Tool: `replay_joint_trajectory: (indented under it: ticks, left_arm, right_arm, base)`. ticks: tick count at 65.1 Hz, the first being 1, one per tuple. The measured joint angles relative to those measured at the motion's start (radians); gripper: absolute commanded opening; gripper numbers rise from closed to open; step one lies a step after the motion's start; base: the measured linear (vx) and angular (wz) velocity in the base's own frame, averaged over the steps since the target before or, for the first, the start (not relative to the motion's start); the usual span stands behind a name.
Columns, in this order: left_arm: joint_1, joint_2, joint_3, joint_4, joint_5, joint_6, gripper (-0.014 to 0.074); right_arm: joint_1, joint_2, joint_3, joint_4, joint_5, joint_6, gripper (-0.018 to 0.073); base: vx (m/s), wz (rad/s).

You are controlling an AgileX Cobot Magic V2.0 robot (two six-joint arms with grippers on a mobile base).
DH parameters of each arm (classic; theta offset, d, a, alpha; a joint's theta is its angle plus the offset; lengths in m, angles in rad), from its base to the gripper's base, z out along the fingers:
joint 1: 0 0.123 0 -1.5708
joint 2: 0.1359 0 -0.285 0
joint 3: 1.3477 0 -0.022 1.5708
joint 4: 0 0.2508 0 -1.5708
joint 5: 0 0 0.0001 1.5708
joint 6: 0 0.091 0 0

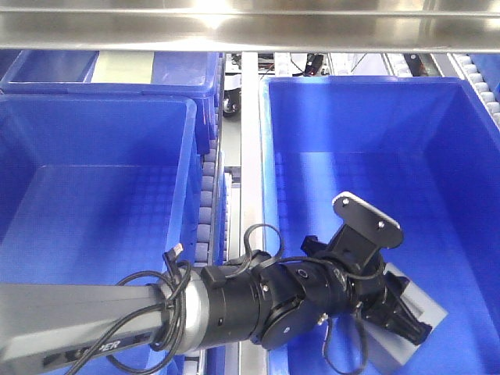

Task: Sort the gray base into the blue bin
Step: 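Swing the left gripper over the farther blue bin and lower the block, then open the left gripper to release the block and withdraw the arm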

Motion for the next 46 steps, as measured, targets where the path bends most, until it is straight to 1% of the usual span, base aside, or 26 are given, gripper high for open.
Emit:
replay_joint_trajectory:
  ticks: [8,13,19,21,25,30,38,46]
  left_arm:
    - [-0.001,-0.002,0.0,0.0,-0.002,-0.001,0.0321]
    - [-0.001,-0.013,0.0,0.0,0.033,-0.002,0.0305]
    - [-0.001,-0.061,0.0,0.0,0.123,-0.002,0.0251]
    - [-0.001,-0.082,0.0,0.001,0.175,-0.002,0.0223]
    - [-0.002,-0.121,0.006,0.017,0.235,-0.002,0.0169]
    - [-0.007,-0.198,0.048,0.056,0.277,-0.002,0.0101]
    - [-0.008,-0.348,0.141,0.113,0.31,-0.002,-0.0009]
    - [-0.008,-0.508,0.248,0.149,0.358,-0.002,-0.0007]
  right_arm:
    - [0.0,0.0,0.0,0.0,0.0,0.0,-0.0004]
    - [0.0,0.0,0.0,0.0,0.0,0.0,-0.0004]
    - [0.0,0.0,0.0,0.0,0.0,0.0,-0.0004]
    - [0.0,0.0,0.0,0.0,0.0,0.0,-0.0004]
    - [0.0,0.0,0.0,0.0,0.0,0.0,-0.0004]
    - [0.0,0.0,0.0,0.0,0.0,0.0,-0.0004]
    - [0.0,0.0,0.0,0.0,0.0,0.0,-0.0004]
    - [0.0,0.0,0.0,0.0,0.0,0.0,-0.0004]
  base:
    - [0.0,0.0]
    - [0.0,0.0]
    - [0.0,0.0]
    - [0.0,0.0]
    - [0.0,0.0]
    - [0.0,0.0]
    - [0.0,0.0]
    - [0.0,0.0]
